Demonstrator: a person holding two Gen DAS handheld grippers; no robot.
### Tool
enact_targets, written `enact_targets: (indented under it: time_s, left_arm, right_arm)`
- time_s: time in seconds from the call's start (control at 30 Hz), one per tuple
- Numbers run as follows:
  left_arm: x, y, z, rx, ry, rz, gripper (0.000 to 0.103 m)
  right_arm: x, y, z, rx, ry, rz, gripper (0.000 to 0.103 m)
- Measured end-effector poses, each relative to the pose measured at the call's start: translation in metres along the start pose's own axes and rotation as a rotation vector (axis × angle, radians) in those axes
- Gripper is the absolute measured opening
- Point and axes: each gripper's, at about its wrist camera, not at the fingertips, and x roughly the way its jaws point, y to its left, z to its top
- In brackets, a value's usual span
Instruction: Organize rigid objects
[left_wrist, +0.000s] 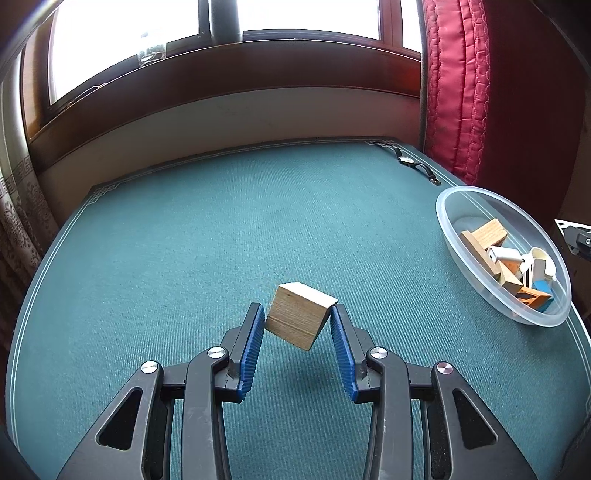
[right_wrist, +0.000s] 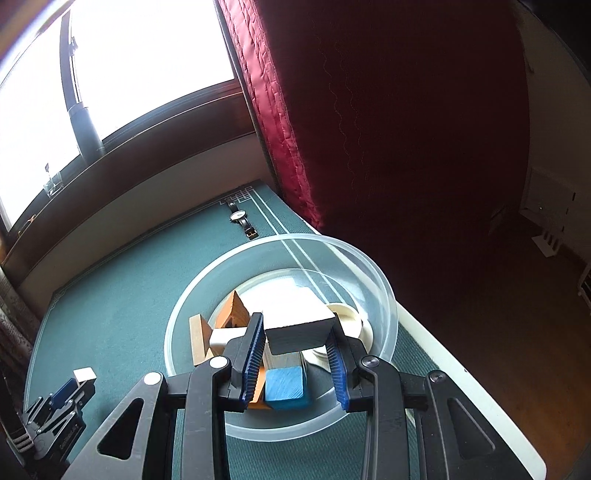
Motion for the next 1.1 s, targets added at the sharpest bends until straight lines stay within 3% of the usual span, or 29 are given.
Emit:
enact_targets:
  time_s: [0.4, 0.5, 0.9, 0.97, 1.03, 1.1]
  left_arm:
    - [0.001, 0.000, 0.000, 0.002, 0.007, -0.003, 0.038]
    - [0.003, 0.001, 0.001, 0.000, 0.011, -0.003, 0.038]
    - [0.006, -0.004, 0.000, 0.012, 0.013, -0.002, 0.038]
    - [0.005, -0.004, 0.000, 0.011, 0.011, -0.002, 0.038]
    - [0.004, -0.004, 0.000, 0.010, 0.006, -0.002, 0.038]
    - [0.003, -0.003, 0.001, 0.007, 0.004, -0.008, 0.038]
  right_arm:
    - [0.039, 0.005, 0.012, 0.014, 0.078, 0.008, 0.035]
    - [0.037, 0.002, 0.013, 0.026, 0.070, 0.011, 0.041]
    - [0.008, -0.013, -0.006, 0.030, 0.030, -0.030, 0.041]
    - [-0.001, -0.015, -0.011, 0.021, 0.010, -0.048, 0.044]
    - [-0.010, -0.016, -0.017, 0.018, -0.022, -0.066, 0.058]
    - [-0.019, -0.016, -0.022, 0.003, -0.051, -0.084, 0.062]
